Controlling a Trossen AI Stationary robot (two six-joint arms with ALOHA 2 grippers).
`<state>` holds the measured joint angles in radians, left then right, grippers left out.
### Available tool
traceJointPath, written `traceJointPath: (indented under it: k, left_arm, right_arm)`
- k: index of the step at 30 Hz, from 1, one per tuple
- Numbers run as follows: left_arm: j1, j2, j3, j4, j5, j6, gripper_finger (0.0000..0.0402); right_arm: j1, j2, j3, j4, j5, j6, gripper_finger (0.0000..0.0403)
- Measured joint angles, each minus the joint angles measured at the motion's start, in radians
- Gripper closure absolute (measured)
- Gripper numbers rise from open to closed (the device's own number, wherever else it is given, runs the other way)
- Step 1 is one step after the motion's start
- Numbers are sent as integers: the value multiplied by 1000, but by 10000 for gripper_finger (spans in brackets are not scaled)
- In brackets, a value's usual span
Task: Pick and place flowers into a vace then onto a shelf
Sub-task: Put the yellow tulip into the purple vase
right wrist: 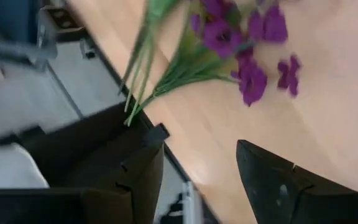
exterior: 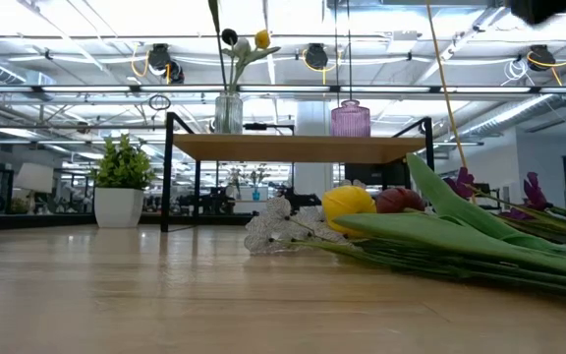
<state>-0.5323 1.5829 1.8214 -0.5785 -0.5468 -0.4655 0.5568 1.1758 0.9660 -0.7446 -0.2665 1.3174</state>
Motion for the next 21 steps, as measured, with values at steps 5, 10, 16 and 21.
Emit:
traceJointPath:
  k: [5, 10, 16, 21]
  left_arm:
    - [0, 55, 0, 1, 9, -19, 170]
    - [0, 74, 0, 2, 16, -36, 170]
    - [1, 73, 0, 4, 14, -13, 170]
    - [10, 71, 0, 8, -25, 6, 170]
  right_arm:
    - [36, 19, -202, 287, 26, 246, 201]
    - [32, 38, -439, 656, 162, 369, 201]
    - [30, 67, -598, 860, 245, 455, 210]
    - [-15, 67, -625, 932, 363, 331, 239]
